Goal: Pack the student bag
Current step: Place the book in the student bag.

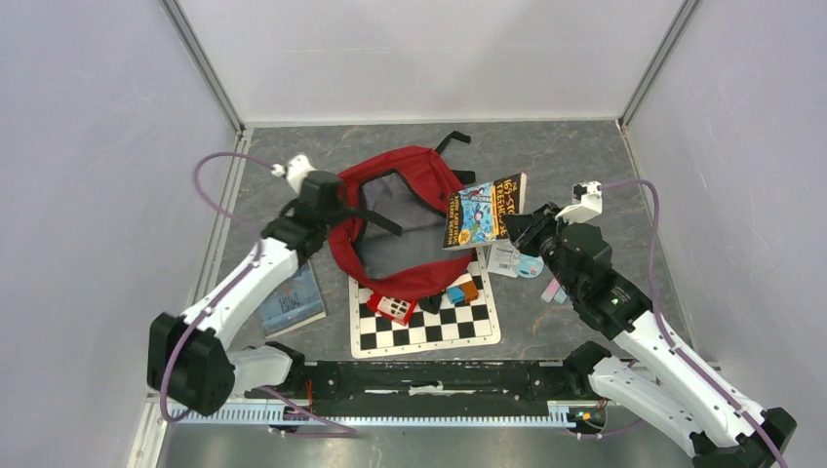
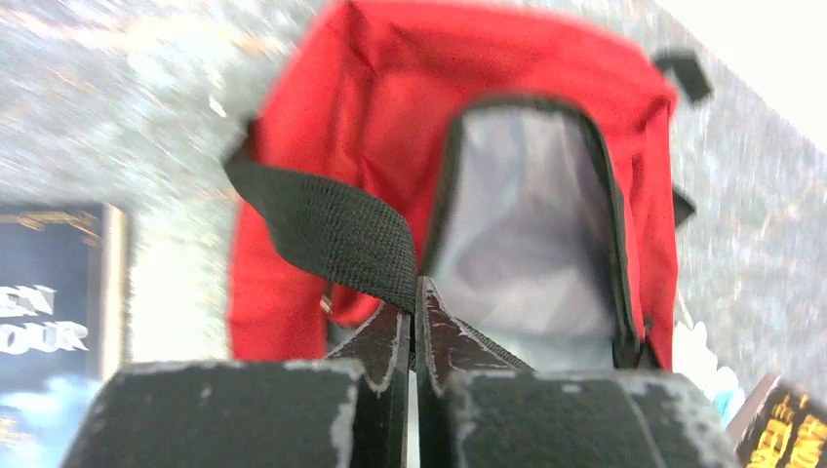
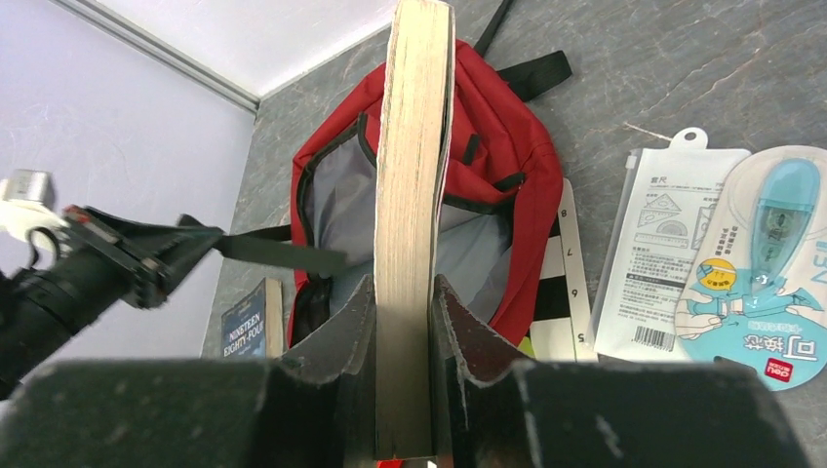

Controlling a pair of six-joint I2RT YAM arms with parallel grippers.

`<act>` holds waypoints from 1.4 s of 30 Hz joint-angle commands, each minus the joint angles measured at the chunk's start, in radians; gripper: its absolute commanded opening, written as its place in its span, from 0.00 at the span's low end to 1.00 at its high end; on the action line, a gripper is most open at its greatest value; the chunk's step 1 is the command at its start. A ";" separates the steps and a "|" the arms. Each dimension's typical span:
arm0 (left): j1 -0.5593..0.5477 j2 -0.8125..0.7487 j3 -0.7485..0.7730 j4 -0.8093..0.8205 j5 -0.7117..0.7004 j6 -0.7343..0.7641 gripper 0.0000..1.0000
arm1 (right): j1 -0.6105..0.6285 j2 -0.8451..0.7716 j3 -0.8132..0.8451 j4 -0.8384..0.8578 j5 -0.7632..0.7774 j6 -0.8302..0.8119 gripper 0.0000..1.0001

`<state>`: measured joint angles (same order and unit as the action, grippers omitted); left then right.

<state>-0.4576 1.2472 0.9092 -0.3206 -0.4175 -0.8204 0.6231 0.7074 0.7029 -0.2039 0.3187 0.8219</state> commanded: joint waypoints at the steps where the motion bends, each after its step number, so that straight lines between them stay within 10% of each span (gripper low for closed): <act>1: 0.205 -0.055 0.024 -0.069 0.067 0.163 0.02 | -0.002 0.019 -0.004 0.138 -0.043 0.054 0.00; 9: 0.617 0.012 -0.009 -0.015 0.301 0.240 0.06 | 0.007 0.117 -0.006 0.273 -0.133 0.129 0.00; 14: 0.682 0.072 0.037 -0.053 0.361 0.281 0.82 | 0.029 0.155 -0.023 0.309 -0.140 0.167 0.00; 17: 0.681 0.018 0.038 -0.055 0.295 0.295 0.94 | 0.054 0.167 -0.063 0.336 -0.122 0.213 0.00; 36: 0.361 0.514 0.331 0.067 0.930 0.298 0.99 | 0.107 0.236 -0.230 0.405 -0.157 0.344 0.00; 42: 0.335 0.592 0.349 0.141 1.045 0.272 0.66 | 0.123 0.244 -0.236 0.398 -0.170 0.372 0.00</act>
<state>-0.1059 1.8263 1.2251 -0.2695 0.4767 -0.5106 0.7235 0.9661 0.4706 0.1341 0.1677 1.1500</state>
